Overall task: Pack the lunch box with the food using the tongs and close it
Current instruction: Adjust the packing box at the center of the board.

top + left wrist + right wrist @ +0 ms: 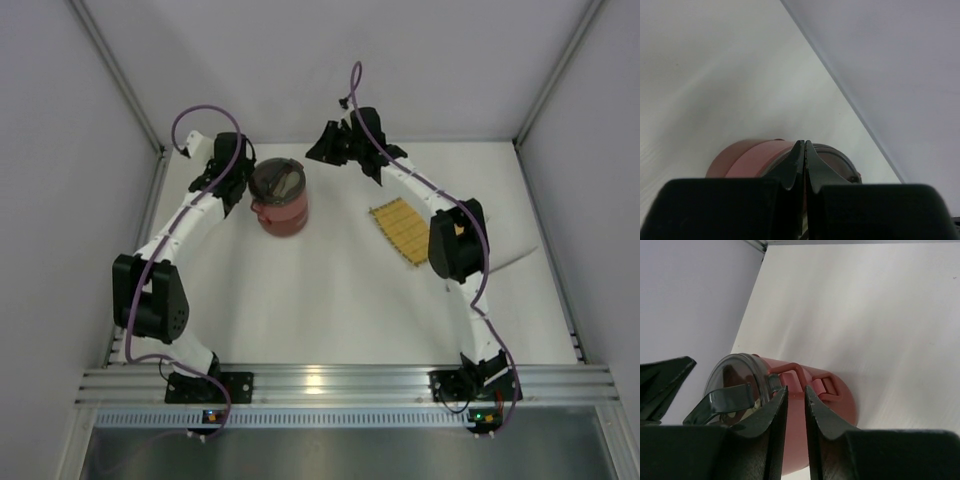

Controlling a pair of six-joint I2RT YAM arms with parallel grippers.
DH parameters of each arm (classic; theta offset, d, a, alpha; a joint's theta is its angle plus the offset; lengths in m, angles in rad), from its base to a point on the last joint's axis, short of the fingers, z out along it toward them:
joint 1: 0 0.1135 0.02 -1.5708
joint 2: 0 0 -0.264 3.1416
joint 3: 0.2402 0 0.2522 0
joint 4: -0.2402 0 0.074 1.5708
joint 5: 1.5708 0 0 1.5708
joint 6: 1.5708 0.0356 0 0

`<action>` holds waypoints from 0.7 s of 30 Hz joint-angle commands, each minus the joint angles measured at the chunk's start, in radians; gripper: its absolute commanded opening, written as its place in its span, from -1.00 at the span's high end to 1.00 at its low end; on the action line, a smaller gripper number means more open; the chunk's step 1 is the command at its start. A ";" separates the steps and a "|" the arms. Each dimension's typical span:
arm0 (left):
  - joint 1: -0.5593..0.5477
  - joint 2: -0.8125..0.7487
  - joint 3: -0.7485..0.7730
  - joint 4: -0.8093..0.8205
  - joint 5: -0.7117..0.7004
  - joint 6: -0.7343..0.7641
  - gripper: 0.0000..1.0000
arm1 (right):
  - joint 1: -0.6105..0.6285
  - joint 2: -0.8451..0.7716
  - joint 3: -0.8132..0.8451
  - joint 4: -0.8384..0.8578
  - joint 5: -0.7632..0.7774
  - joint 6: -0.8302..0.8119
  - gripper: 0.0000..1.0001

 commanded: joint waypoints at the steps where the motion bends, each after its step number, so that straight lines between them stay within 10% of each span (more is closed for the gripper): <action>1: -0.012 -0.044 -0.051 0.022 0.015 -0.008 0.98 | -0.001 0.000 0.084 0.097 -0.021 0.000 0.60; 21: -0.027 -0.166 -0.141 0.016 0.000 0.018 0.98 | -0.002 0.095 0.183 0.128 -0.045 0.025 0.47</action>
